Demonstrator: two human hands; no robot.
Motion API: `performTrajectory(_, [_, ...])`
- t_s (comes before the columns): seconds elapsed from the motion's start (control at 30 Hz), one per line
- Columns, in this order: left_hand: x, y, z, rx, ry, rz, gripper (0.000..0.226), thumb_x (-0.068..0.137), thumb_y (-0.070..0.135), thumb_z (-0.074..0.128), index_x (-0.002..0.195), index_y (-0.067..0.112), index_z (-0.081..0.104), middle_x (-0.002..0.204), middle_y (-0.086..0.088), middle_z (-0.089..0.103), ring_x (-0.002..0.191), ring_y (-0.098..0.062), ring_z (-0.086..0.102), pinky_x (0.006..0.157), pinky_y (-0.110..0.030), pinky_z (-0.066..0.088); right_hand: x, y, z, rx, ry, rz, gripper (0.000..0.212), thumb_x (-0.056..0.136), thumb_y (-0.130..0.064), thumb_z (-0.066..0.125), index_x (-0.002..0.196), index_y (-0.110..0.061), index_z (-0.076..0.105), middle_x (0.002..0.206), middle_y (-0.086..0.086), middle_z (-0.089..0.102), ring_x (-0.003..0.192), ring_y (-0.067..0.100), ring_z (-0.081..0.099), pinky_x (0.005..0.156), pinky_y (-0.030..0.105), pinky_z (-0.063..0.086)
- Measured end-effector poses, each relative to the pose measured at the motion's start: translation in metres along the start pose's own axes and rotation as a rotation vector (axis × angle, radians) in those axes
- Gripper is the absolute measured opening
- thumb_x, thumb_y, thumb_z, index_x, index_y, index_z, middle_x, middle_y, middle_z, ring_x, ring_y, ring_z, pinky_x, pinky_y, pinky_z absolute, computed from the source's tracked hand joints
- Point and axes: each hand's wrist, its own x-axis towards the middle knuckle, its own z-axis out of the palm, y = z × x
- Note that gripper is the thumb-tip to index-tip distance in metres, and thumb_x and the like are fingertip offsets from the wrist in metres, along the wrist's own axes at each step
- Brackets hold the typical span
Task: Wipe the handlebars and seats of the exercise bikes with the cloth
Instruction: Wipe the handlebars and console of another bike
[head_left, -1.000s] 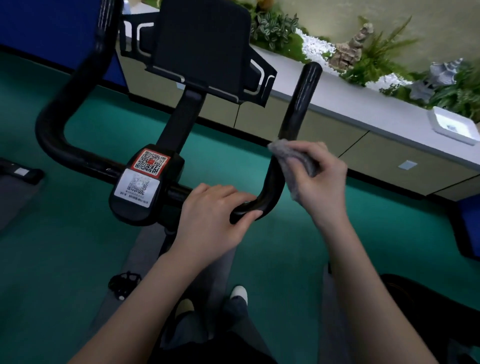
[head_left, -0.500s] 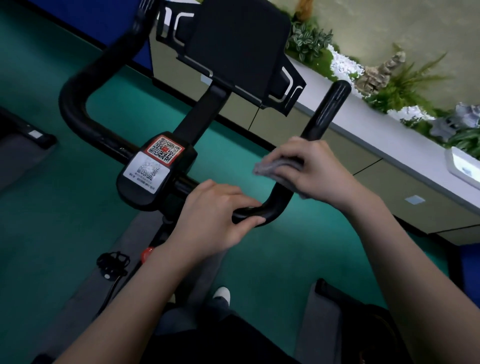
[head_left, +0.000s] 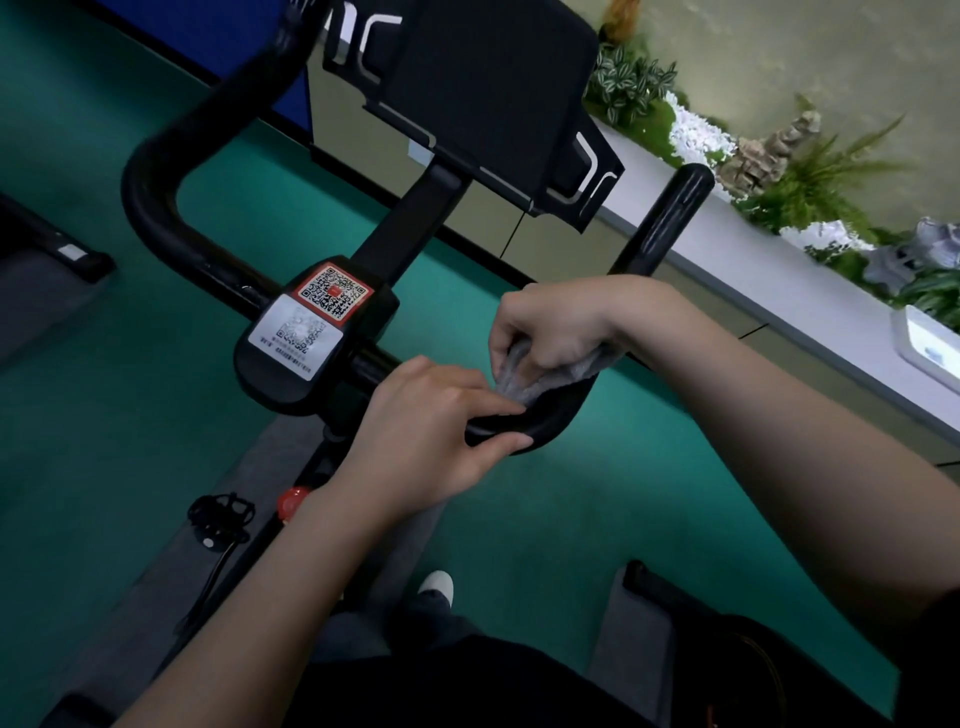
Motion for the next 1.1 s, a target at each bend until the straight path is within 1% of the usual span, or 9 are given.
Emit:
performTrajectory(0.13, [0.0,0.0,-0.001,-0.004,-0.005,0.018,0.029,0.079,0.052,0.061,0.097,0.034,0.074,0.08,0.01,0.069,0.078,-0.015,0.065,0.072,-0.034,0.043,0.011,0.004,-0.008,-0.059,-0.046,0.138,0.008,0.081,-0.018,0.075,0.085,-0.014,0.07,0.086,0.009,0.075,0.048,0.021,0.057,0.042,0.023,0.045])
performTrajectory(0.3, [0.0,0.0,-0.001,0.004,-0.006,0.018,0.027,0.079,0.051,0.062,0.096,0.034,0.074,0.078,0.01,0.068,0.076,-0.014,0.065,0.071,-0.034,0.043,0.006,0.017,-0.014,-0.145,0.196,0.108,0.006,0.08,-0.016,0.073,0.084,-0.015,0.068,0.086,0.008,0.069,0.078,0.032,0.07,0.068,0.045,0.06])
performTrajectory(0.43, [0.0,0.002,-0.001,0.023,-0.013,0.006,0.027,0.079,0.051,0.062,0.095,0.034,0.074,0.078,0.011,0.068,0.077,-0.014,0.064,0.071,-0.03,0.041,-0.007,0.02,-0.001,-0.023,0.275,-0.022,0.015,0.077,-0.012,0.066,0.087,-0.022,0.07,0.081,0.001,0.069,0.074,0.024,0.068,0.067,0.041,0.06])
performTrajectory(0.53, [0.001,0.003,-0.003,0.031,-0.037,-0.007,0.029,0.078,0.052,0.06,0.095,0.033,0.074,0.078,0.011,0.067,0.078,-0.013,0.063,0.072,-0.028,0.04,-0.011,0.027,0.004,-0.013,0.375,-0.015,0.013,0.079,-0.008,0.067,0.088,-0.017,0.07,0.079,0.003,0.066,0.051,0.008,0.062,0.049,0.027,0.055])
performTrajectory(0.63, [0.002,0.005,-0.005,0.041,-0.072,0.005,0.034,0.081,0.055,0.056,0.098,0.031,0.073,0.081,0.01,0.068,0.081,-0.013,0.063,0.074,-0.029,0.04,-0.021,0.044,0.008,0.042,0.671,-0.037,0.011,0.084,-0.009,0.065,0.093,-0.011,0.07,0.078,-0.002,0.063,0.07,0.016,0.064,0.062,0.026,0.051])
performTrajectory(0.73, [0.006,0.01,-0.003,0.074,-0.069,-0.005,0.047,0.083,0.062,0.046,0.104,0.028,0.071,0.083,0.009,0.068,0.084,-0.016,0.063,0.077,-0.031,0.042,-0.032,0.054,0.039,0.237,1.042,-0.14,0.015,0.085,-0.003,0.063,0.094,-0.01,0.072,0.082,-0.009,0.059,0.082,0.012,0.053,0.071,0.02,0.037])
performTrajectory(0.83, [0.014,0.02,0.004,0.099,-0.015,-0.024,0.047,0.086,0.059,0.049,0.108,0.023,0.07,0.084,0.007,0.067,0.084,-0.02,0.063,0.077,-0.033,0.045,-0.033,0.051,0.08,0.359,1.291,-0.205,0.021,0.083,0.003,0.061,0.094,-0.012,0.072,0.095,-0.011,0.068,0.094,0.012,0.057,0.082,0.017,0.042])
performTrajectory(0.97, [0.029,0.036,0.017,0.103,0.004,-0.067,0.045,0.087,0.054,0.055,0.118,0.022,0.063,0.091,0.003,0.068,0.083,-0.023,0.063,0.074,-0.035,0.048,-0.026,0.051,0.118,0.867,1.675,0.05,0.029,0.083,0.006,0.058,0.094,-0.018,0.068,0.093,-0.009,0.066,0.092,0.01,0.061,0.084,0.017,0.043])
performTrajectory(1.1, [0.034,0.04,0.03,0.049,-0.009,-0.141,0.048,0.085,0.057,0.051,0.123,0.029,0.055,0.101,0.008,0.066,0.087,-0.018,0.064,0.069,-0.034,0.052,-0.012,0.022,0.155,1.613,1.586,0.228,0.025,0.089,0.004,0.057,0.091,-0.02,0.065,0.09,-0.004,0.068,0.085,0.005,0.064,0.08,0.019,0.048])
